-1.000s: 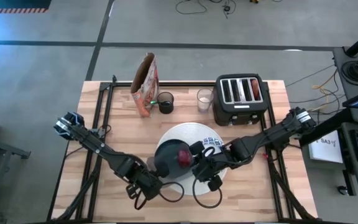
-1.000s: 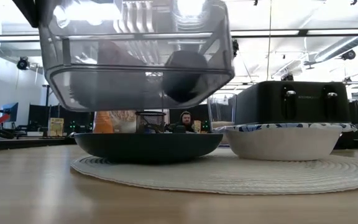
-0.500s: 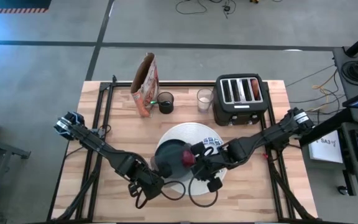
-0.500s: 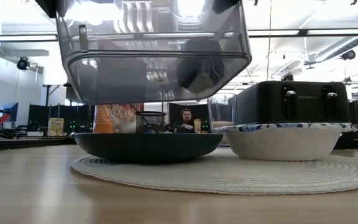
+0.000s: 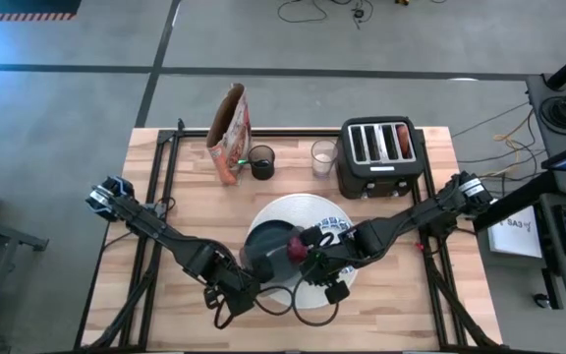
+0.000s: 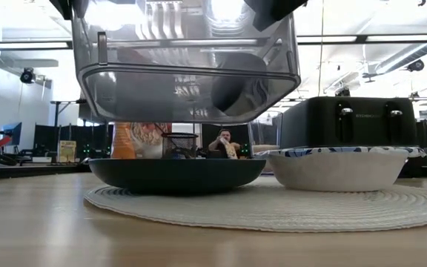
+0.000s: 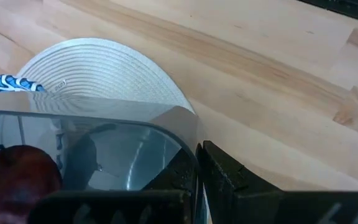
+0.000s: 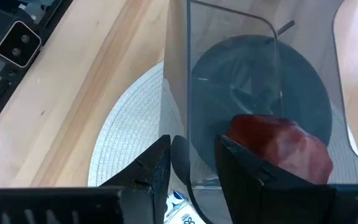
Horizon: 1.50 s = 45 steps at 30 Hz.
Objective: Arrange a breakfast setting
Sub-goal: Move the black bin with the red apple to the bottom right of the table
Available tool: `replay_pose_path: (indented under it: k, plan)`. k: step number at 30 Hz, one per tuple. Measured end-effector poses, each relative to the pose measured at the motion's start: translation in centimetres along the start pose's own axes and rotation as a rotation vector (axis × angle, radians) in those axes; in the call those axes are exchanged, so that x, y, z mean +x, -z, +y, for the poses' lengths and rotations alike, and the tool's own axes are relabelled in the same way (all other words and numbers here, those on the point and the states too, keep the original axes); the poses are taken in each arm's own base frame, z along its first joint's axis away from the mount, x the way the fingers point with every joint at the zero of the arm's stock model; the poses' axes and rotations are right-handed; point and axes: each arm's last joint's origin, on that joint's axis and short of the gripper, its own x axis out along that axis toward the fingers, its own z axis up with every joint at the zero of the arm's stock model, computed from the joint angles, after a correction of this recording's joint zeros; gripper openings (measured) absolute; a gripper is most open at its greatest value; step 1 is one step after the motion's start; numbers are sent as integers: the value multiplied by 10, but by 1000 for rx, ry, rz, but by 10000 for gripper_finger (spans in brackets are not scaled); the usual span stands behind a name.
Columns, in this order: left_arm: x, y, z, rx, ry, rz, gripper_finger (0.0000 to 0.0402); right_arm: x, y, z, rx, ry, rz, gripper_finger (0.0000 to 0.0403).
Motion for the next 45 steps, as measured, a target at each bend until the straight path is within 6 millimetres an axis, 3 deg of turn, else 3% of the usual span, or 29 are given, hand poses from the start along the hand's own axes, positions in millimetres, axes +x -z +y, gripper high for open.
replay_pose_path:
  k: [11, 19, 34, 45]
  plan:
    - [0, 3, 6, 39, -17, -7, 0, 0, 0, 0, 1, -32, -1, 12]
    - [0, 1, 9, -38, -42, -29, 15, 1, 1, 1, 3, -58, 2, 8]
    - [0, -1, 12, -29, -117, -11, 124, 1, 1, 1, 63, -64, 7, 8]
    - [-5, -6, 6, -9, -232, 52, 132, -6, 12, 4, 186, -74, 122, 8]
